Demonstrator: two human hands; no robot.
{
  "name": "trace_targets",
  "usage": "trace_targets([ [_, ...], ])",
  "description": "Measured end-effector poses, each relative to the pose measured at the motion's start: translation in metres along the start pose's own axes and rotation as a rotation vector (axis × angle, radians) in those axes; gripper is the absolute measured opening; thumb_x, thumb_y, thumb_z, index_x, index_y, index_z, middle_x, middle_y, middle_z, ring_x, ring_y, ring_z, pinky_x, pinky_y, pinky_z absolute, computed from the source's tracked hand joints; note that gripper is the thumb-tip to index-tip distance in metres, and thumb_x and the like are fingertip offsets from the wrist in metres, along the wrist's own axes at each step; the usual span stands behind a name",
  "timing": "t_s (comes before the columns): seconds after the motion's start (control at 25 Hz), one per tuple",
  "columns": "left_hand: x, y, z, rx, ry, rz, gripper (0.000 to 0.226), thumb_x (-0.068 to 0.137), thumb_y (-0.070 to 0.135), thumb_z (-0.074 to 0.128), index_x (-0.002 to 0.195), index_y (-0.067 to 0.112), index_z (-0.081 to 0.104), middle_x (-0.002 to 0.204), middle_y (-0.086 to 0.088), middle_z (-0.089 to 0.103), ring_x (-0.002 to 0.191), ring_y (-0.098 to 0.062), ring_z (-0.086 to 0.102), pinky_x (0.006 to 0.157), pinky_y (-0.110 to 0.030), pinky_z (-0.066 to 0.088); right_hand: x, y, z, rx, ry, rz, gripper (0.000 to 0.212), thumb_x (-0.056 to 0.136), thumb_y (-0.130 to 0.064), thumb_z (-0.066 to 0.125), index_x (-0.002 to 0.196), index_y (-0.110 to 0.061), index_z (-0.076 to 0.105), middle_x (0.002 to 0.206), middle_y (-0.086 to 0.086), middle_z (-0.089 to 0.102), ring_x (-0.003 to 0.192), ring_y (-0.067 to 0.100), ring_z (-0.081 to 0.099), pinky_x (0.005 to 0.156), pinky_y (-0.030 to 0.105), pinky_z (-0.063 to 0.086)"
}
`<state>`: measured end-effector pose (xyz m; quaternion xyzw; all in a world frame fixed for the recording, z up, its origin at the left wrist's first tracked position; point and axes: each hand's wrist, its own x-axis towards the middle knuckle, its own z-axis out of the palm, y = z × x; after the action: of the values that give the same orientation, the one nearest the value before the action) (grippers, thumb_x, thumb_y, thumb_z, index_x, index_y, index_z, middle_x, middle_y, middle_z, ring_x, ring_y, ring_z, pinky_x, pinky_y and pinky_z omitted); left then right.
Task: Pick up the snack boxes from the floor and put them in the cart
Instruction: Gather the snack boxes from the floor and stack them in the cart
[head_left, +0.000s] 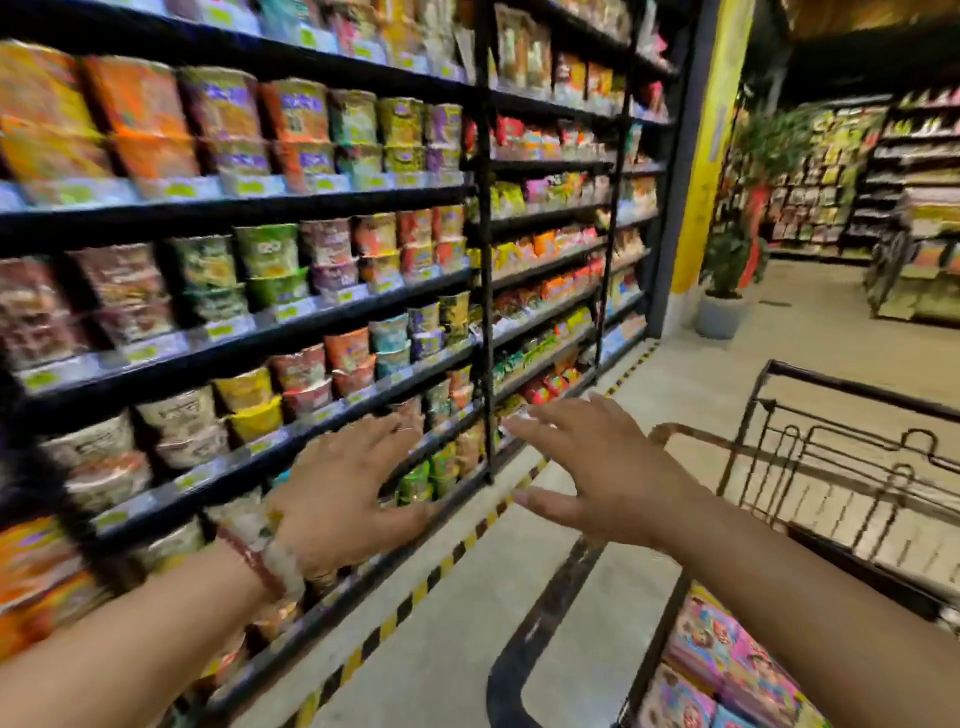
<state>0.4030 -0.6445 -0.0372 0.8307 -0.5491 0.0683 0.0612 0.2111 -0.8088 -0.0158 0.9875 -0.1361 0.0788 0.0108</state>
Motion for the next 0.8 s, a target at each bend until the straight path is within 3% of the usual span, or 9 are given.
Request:
trace_targets([
  [0.12,-0.064,-0.020,-0.024,0.061,0.041,-0.172,0.106,0.051,0.079,0.001,0.148,0.038,0.014,0.158,0.009,0.010,0.144,-0.013,0.009,0.115,-0.035,0.011,0.019,-0.043,-0.003,0.028,-0.028,-0.155,0.070,0.090,-0.067,0.034,0.150,-0.041,0.010,0.158,-0.008,0.011,0.143,0.011,0.003,0.115,0.034,-0.006],
  [0.28,-0.153,-0.025,-0.048,0.169,0.046,-0.397,0.106,0.052,0.079,-0.004,0.149,0.039,0.011,0.159,0.011,0.006,0.145,-0.012,0.007,0.116,-0.037,0.012,0.028,-0.099,0.000,0.010,-0.096,-0.386,0.094,0.067,-0.087,0.008,0.150,-0.043,0.005,0.160,-0.008,0.001,0.145,0.013,-0.004,0.116,0.037,-0.008],
  [0.48,-0.262,-0.009,-0.060,0.179,0.073,-0.673,0.103,0.056,0.079,0.004,0.148,0.036,0.022,0.157,0.006,0.020,0.143,-0.016,0.020,0.113,-0.038,0.017,0.017,-0.174,0.007,0.050,-0.126,-0.653,0.074,0.089,-0.069,0.029,0.151,-0.041,0.002,0.160,-0.008,-0.007,0.146,0.014,-0.009,0.116,0.038,-0.011],
  [0.6,-0.334,0.000,-0.065,0.200,0.051,-0.795,0.099,0.061,0.080,0.010,0.147,0.034,0.026,0.155,0.007,0.024,0.141,-0.016,0.025,0.113,-0.041,0.023,0.002,-0.228,0.012,0.092,-0.098,-0.810,0.075,0.086,-0.072,0.026,0.150,-0.041,0.001,0.160,-0.008,-0.005,0.146,0.012,-0.008,0.115,0.037,-0.012],
  [0.72,-0.406,0.013,-0.075,0.221,0.084,-0.948,0.098,0.062,0.079,0.011,0.146,0.032,0.028,0.154,0.006,0.026,0.140,-0.017,0.025,0.113,-0.041,0.024,-0.019,-0.285,0.008,0.102,-0.087,-0.959,0.088,0.074,-0.087,0.010,0.150,-0.042,0.001,0.160,-0.010,-0.003,0.146,0.012,-0.006,0.114,0.034,-0.013],
  [0.8,-0.457,0.030,-0.086,0.226,0.141,-1.037,0.096,0.064,0.078,0.015,0.146,0.031,0.031,0.152,0.005,0.031,0.139,-0.018,0.029,0.112,-0.042,0.027,-0.039,-0.327,0.000,0.096,-0.075,-1.050,0.084,0.079,-0.083,0.014,0.150,-0.040,0.002,0.160,-0.010,-0.002,0.145,0.012,-0.005,0.115,0.035,-0.011],
])
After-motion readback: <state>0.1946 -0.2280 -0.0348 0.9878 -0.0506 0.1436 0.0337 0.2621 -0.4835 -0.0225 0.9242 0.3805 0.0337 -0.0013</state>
